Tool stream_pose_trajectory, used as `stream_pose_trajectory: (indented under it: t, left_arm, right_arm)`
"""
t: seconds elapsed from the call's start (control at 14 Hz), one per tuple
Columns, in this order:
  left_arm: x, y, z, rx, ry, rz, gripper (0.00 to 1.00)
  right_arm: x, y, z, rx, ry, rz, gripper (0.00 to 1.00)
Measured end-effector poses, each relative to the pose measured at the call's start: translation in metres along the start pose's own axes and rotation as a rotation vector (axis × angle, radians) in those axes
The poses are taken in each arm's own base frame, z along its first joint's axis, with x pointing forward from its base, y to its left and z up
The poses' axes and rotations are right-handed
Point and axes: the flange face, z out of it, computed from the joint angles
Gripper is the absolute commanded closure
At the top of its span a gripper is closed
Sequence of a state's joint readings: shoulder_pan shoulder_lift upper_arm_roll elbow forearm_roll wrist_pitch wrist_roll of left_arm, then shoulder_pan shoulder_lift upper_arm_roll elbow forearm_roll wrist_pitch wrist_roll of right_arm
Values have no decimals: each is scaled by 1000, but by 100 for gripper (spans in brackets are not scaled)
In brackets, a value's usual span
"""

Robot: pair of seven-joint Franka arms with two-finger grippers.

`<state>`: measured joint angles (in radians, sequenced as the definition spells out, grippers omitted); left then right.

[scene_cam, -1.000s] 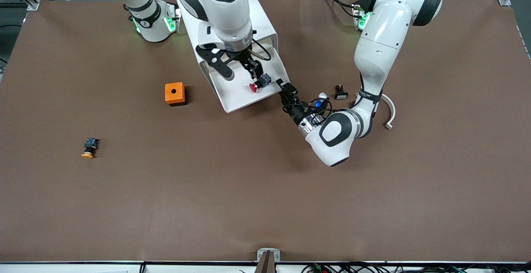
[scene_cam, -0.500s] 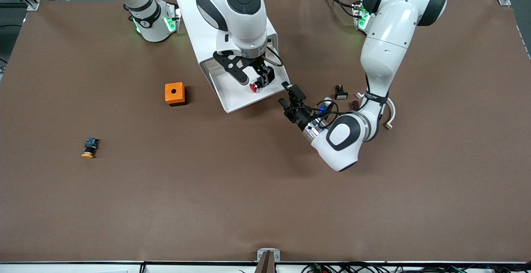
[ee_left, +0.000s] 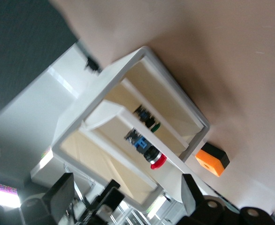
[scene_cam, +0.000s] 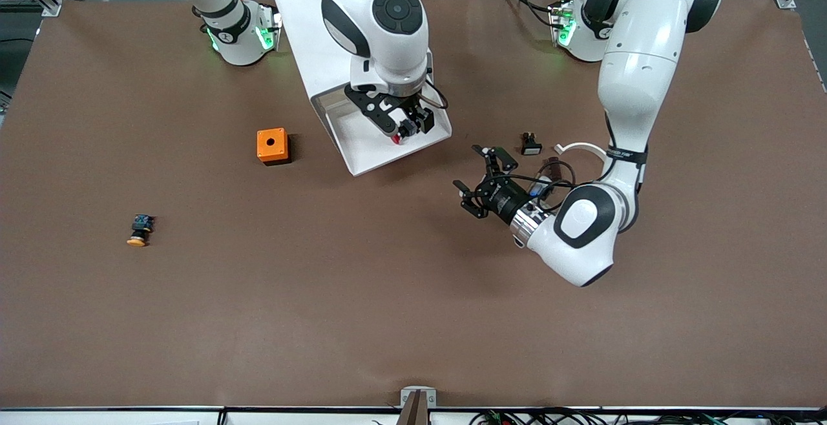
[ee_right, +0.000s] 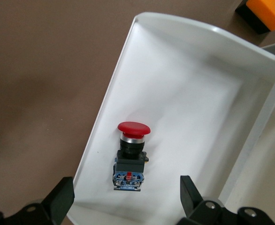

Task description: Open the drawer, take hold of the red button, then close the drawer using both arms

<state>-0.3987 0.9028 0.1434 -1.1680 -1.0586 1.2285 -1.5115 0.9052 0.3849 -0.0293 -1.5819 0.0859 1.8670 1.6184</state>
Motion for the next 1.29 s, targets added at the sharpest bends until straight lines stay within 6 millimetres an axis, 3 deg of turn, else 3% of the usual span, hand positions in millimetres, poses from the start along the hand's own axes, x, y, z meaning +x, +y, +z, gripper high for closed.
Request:
stream_pose_trajectory:
  t: [0.21,0.43,0.57,0.71,1.0,1.29]
  left_arm:
    - [-11,-9,-32,-124,186,285,0]
    - [-31,-13,-53,-236,470,437,0]
    - [-62,-9,-44,-310,688,502,0]
    - [-82,-4,-35,-368,778,550,0]
    - [-86,0,-37,-391,877,591,0]
    - [-101,4,-23,-400,975,635,0]
  right_arm:
    - [-12,-4,23,-32,18,-19,0]
    - [-14,-6,35,-48,26,-24,0]
    - [-14,-7,38,-49,28,-25,0]
    - [-14,-7,42,-55,31,-26,0]
    - [-13,-10,50,-54,40,-28,0]
    - [-14,-13,55,-43,43,-7,0]
